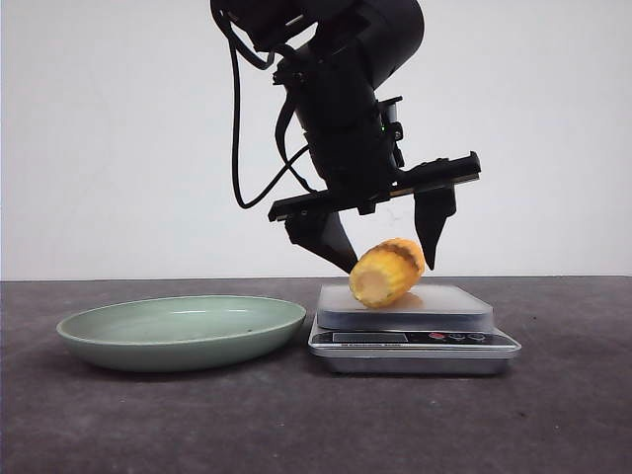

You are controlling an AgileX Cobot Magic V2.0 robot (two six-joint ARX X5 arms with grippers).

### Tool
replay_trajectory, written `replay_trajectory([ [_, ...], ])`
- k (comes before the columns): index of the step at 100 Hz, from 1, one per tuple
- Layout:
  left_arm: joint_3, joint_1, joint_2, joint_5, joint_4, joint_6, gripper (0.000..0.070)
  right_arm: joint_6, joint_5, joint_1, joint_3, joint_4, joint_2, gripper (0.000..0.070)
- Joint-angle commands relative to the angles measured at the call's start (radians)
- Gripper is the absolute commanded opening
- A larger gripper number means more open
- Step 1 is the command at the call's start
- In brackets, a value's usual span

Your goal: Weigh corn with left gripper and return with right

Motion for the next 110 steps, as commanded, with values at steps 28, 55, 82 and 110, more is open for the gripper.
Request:
replay_trajectory([
  [28, 0.024, 0.008, -0.368, -0.138, -0.042, 0.26, 0.0563, -0.005, -0.002, 0.005, 0.018, 0.027, 0.006, 0.0495],
  [55, 0.021, 0.094, -0.773, -0.26, -0.313, 0.306, 0.0562, 0.019, -0.011, 0.096, 0.018, 0.097, 0.084, 0.0522],
  [82, -0.072, 0.106, -1.156, -0.408, -0.559, 0.222, 0.0561, 0.069, 0.071, 0.304, 0.018, 0.274, 0.299, 0.0552],
  [110, -0.289, 0.106, -1.53, -0.43, -0.746, 0.047, 0.0557, 0.101, 0.197, 0.454, 0.048, 0.383, 0.573, 0.0605],
])
